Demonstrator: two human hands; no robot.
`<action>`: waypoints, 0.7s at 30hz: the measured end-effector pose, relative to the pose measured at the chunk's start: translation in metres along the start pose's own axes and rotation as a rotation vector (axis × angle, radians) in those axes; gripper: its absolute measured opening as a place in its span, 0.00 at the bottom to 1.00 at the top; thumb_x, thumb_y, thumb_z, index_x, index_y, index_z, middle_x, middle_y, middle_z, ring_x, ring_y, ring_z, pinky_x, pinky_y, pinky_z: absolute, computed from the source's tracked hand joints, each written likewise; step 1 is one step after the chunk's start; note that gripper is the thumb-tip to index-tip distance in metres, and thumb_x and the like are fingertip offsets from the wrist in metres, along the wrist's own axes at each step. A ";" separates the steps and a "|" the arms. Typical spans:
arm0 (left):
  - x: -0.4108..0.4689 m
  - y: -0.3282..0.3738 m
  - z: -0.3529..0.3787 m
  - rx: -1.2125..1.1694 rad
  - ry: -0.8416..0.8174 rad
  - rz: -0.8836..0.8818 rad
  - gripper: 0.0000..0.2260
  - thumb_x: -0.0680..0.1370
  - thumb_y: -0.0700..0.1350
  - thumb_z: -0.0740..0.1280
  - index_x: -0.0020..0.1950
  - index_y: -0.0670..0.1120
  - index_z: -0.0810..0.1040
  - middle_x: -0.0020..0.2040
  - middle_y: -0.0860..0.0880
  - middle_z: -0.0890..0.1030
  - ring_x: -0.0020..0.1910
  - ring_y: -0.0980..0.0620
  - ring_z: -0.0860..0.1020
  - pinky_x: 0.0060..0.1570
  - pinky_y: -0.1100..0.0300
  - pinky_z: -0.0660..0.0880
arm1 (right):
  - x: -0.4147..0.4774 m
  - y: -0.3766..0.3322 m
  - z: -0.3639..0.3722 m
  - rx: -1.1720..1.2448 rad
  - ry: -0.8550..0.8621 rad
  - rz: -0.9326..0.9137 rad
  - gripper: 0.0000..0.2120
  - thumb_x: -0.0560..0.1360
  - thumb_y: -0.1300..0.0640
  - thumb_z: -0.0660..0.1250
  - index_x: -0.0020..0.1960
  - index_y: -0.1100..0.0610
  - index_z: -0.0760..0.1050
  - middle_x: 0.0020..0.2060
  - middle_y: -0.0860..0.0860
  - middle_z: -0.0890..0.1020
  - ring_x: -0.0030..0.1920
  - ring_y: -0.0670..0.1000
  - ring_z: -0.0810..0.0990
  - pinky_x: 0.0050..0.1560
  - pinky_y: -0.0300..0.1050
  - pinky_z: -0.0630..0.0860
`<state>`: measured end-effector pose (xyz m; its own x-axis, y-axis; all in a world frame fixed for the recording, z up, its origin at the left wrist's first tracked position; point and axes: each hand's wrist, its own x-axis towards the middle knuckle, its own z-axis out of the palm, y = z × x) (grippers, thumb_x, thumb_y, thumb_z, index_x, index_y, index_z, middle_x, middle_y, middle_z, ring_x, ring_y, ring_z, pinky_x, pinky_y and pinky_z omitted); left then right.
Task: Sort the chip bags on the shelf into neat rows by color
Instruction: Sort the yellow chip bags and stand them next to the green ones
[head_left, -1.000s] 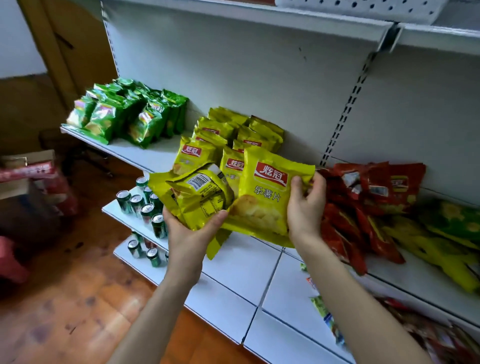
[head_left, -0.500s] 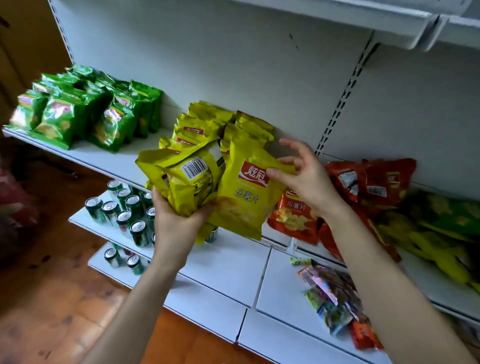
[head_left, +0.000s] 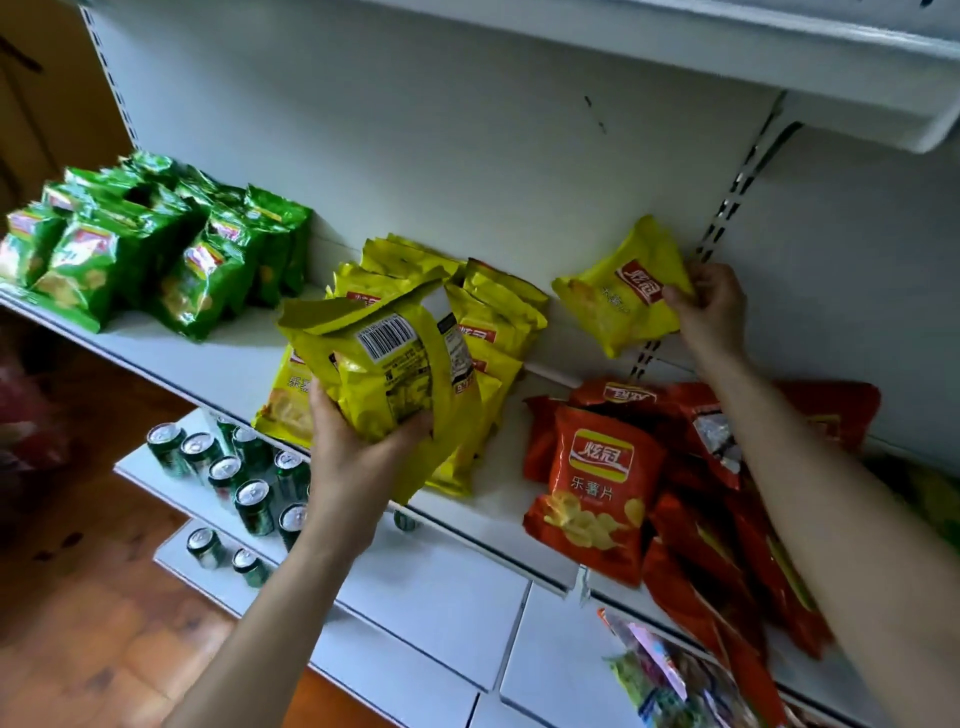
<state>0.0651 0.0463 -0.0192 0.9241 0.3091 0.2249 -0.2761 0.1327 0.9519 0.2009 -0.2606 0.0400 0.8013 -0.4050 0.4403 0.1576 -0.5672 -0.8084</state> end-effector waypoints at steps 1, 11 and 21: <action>0.001 -0.001 0.002 -0.005 0.010 0.000 0.35 0.62 0.36 0.76 0.64 0.46 0.64 0.52 0.53 0.78 0.45 0.62 0.80 0.40 0.66 0.78 | 0.001 0.005 0.008 -0.012 -0.017 0.000 0.14 0.72 0.63 0.68 0.56 0.65 0.71 0.51 0.60 0.78 0.48 0.53 0.75 0.44 0.43 0.71; 0.018 0.000 0.006 0.012 0.002 -0.033 0.41 0.58 0.44 0.78 0.67 0.44 0.64 0.59 0.45 0.78 0.53 0.52 0.80 0.43 0.63 0.79 | -0.005 0.038 0.024 -0.285 -0.218 0.004 0.12 0.76 0.62 0.63 0.58 0.62 0.69 0.57 0.59 0.75 0.56 0.57 0.74 0.47 0.41 0.64; 0.034 0.002 -0.003 0.013 -0.016 -0.051 0.44 0.55 0.51 0.76 0.68 0.45 0.64 0.58 0.47 0.79 0.53 0.52 0.80 0.44 0.61 0.79 | -0.001 0.011 0.043 -0.613 -0.372 -0.232 0.12 0.77 0.59 0.63 0.60 0.59 0.69 0.55 0.57 0.77 0.53 0.58 0.76 0.44 0.45 0.68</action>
<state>0.0956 0.0597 -0.0106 0.9408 0.2874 0.1796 -0.2254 0.1352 0.9648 0.2262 -0.2354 0.0142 0.9460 -0.0190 0.3237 0.0840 -0.9499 -0.3011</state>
